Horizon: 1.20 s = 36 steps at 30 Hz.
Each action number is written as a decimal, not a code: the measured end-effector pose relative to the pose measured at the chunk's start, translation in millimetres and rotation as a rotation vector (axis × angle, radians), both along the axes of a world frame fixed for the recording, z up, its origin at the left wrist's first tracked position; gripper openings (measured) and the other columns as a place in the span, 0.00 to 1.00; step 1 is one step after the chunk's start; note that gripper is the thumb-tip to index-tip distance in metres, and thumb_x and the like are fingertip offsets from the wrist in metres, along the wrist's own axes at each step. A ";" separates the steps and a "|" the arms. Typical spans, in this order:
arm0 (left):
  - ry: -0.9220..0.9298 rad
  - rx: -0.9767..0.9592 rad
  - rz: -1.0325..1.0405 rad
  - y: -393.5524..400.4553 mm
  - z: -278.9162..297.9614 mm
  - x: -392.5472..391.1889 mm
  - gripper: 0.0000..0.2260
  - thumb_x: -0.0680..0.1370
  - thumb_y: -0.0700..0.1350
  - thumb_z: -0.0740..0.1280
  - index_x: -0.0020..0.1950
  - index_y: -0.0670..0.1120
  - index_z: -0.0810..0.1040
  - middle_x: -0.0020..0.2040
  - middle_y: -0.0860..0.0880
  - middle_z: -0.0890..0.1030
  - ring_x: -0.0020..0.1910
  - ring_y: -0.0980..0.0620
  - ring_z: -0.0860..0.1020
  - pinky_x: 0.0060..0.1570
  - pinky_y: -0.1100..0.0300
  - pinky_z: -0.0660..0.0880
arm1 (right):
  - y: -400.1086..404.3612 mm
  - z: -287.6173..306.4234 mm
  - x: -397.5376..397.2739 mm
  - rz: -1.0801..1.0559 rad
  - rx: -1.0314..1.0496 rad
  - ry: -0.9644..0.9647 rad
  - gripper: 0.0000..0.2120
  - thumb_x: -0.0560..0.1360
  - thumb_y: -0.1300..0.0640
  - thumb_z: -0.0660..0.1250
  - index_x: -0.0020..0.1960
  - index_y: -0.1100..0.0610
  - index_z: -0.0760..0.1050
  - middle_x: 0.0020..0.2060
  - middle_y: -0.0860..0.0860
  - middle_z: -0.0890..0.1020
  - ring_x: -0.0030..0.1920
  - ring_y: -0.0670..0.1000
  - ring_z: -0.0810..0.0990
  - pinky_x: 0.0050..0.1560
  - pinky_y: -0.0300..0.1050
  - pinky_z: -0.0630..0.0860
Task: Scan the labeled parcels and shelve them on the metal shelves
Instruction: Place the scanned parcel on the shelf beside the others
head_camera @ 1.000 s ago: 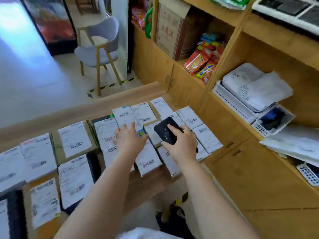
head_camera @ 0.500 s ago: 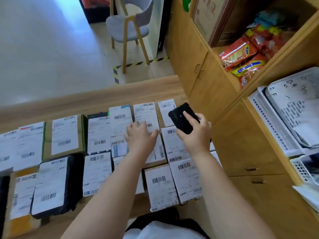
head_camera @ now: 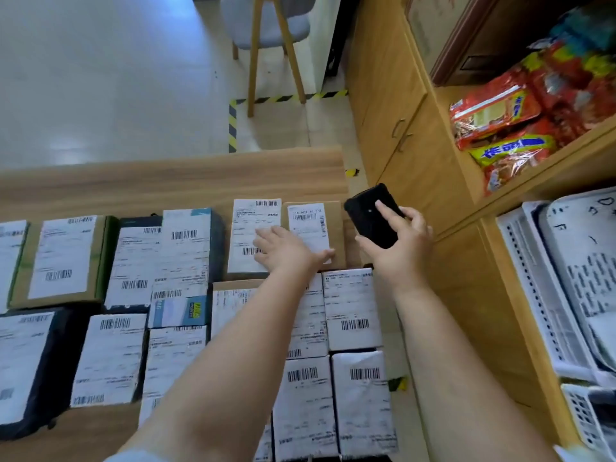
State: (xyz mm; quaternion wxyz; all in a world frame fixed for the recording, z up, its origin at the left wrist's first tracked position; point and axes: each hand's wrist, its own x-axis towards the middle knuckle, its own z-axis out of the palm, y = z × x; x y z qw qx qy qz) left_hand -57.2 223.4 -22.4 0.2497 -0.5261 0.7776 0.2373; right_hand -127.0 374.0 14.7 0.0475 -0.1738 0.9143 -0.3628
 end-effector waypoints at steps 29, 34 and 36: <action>1.116 0.122 0.665 -9.7 70.3 38.0 0.27 0.71 0.34 0.76 0.68 0.48 0.74 0.57 0.51 0.80 0.54 0.54 0.81 0.41 0.62 0.81 | -23.8 45.4 -40.5 0.467 0.069 -0.417 0.26 0.71 0.43 0.71 0.68 0.39 0.73 0.57 0.48 0.72 0.63 0.54 0.66 0.62 0.55 0.70; 1.163 0.006 0.717 -19.1 79.8 81.2 0.28 0.71 0.35 0.76 0.67 0.52 0.74 0.59 0.51 0.80 0.57 0.54 0.79 0.51 0.54 0.82 | -47.7 65.4 -7.6 0.595 0.021 -0.419 0.25 0.70 0.42 0.72 0.66 0.38 0.74 0.55 0.46 0.72 0.63 0.54 0.68 0.64 0.55 0.70; 1.167 -0.030 0.754 -22.2 82.4 103.1 0.28 0.71 0.35 0.76 0.67 0.53 0.75 0.59 0.53 0.79 0.58 0.56 0.78 0.52 0.54 0.81 | -55.0 72.5 9.1 0.639 0.022 -0.415 0.26 0.70 0.43 0.73 0.67 0.38 0.74 0.55 0.46 0.72 0.63 0.54 0.68 0.64 0.53 0.70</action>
